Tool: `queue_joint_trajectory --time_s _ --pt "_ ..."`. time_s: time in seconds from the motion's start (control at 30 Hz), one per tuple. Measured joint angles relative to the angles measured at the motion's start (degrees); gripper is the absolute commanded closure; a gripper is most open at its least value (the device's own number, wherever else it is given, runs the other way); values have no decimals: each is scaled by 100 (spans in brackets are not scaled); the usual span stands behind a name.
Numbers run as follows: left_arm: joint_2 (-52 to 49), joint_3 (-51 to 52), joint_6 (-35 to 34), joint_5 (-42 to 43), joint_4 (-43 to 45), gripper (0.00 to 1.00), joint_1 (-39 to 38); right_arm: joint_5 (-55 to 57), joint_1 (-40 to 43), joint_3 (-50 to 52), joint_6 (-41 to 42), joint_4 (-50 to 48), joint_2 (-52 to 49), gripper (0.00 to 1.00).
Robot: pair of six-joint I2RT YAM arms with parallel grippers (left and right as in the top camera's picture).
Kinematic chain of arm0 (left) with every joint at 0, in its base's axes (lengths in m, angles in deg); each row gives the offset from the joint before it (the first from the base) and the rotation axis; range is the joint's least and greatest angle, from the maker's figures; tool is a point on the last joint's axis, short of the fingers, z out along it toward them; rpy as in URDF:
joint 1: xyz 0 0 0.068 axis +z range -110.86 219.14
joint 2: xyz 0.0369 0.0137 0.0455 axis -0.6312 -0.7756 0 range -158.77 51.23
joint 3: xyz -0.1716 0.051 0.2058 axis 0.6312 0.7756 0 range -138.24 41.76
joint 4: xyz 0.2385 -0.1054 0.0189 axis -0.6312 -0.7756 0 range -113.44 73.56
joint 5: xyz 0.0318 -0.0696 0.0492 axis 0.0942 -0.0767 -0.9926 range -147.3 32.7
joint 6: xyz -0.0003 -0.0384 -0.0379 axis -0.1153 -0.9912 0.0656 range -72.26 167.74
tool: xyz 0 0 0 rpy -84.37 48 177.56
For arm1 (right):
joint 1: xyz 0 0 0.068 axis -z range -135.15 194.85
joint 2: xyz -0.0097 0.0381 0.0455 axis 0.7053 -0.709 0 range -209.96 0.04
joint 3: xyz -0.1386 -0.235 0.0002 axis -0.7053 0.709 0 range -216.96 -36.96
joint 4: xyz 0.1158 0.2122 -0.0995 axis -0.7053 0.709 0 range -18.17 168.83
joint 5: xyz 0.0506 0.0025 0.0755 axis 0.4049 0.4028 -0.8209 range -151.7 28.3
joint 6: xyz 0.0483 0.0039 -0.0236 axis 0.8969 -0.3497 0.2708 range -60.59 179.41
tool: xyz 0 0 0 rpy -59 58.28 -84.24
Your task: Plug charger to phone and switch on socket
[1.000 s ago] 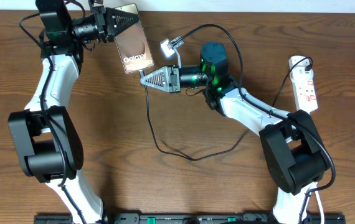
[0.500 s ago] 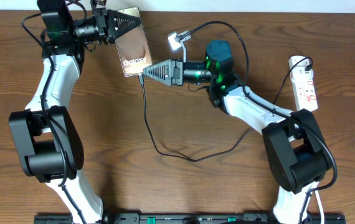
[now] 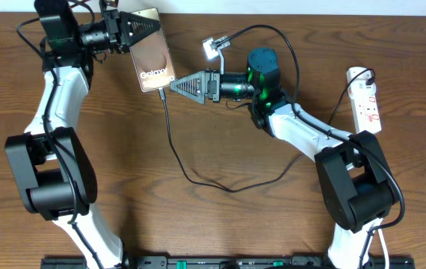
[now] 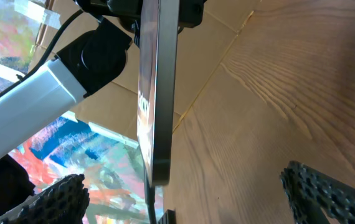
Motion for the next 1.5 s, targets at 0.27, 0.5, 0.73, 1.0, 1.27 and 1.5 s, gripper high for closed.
queue_joint_trajectory --time_s 0.27,0.5,0.73,1.0,1.27,1.5 --pt "0 0 160 0 -114 92 149 0 2 0 0 2 0 1" --pt "0 260 494 -2 -175 93 151 0 61 0 0 0 0 1" --pt "0 935 776 -66 -192 93 157 4 293 0 0 2 0 1" --pt "0 1427 887 -520 -195 93 234 2 348 0 0 4 0 1" --pt "0 1749 1032 -933 -404 93 249 -4 348 0 0 4 0 1" --pt "0 1864 1832 -1532 -2033 93 249 -22 348 0 0 7 0 1"
